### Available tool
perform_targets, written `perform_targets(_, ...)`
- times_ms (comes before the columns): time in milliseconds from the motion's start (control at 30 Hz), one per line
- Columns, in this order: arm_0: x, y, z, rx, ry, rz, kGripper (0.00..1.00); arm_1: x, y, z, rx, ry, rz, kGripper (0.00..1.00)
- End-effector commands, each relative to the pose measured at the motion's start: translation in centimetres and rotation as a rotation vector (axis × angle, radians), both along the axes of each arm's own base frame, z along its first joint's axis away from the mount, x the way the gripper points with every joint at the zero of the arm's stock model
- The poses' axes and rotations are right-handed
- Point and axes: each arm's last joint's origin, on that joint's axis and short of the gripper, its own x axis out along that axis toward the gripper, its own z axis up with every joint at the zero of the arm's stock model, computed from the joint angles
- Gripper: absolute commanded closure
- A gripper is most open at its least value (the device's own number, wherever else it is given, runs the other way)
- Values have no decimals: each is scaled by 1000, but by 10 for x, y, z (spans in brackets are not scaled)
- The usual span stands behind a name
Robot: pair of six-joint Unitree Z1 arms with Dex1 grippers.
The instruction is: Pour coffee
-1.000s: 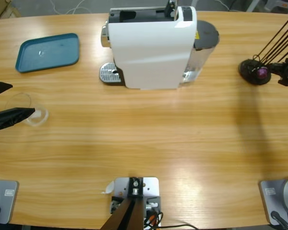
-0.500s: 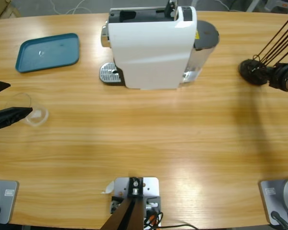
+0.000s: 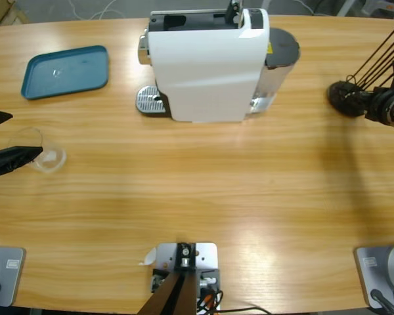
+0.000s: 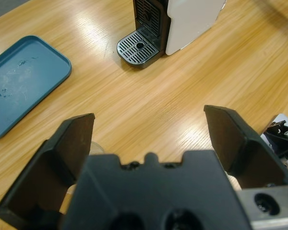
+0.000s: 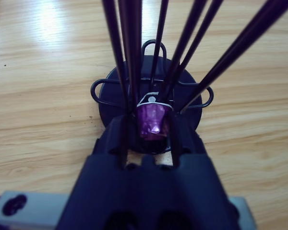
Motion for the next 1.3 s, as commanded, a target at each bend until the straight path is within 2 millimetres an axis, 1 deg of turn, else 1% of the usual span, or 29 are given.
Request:
perform_targets(33,-5,6,-11,3,27,11,18,-6,-4,-1,-15,2,-8,740)
perform_targets(200,-7,7,-10,0,24,10,18,-6,-3,-9,4,19,-20,740)
perform_targets(367,-7,7,-10,1,25,11,18,-5,-3,-12,4,25,-22,742)
perform_targets(433,-7,7,-11,2,26,11,18,-5,-3,-13,3,24,-23,844)
perform_targets(533,-6,7,-11,2,25,14,18,-5,-3,-14,3,24,-23,882)
perform_targets(633,-6,8,-11,2,26,15,18,-4,-3,-16,1,33,-23,947)
perform_targets(667,-6,8,-11,2,26,16,18,-4,-3,-17,1,30,-23,982)
perform_targets(700,-7,8,-11,1,25,16,18,-4,-3,-16,0,27,-22,989)
perform_targets(867,-7,8,-11,1,26,16,18,-5,-3,-14,-5,11,-16,1000)
perform_targets(1200,-7,9,-11,-1,24,16,18,-8,-4,4,-15,-67,-3,1000)
perform_targets(1300,-7,9,-11,1,25,16,18,-8,-4,5,-15,-72,-3,1000)
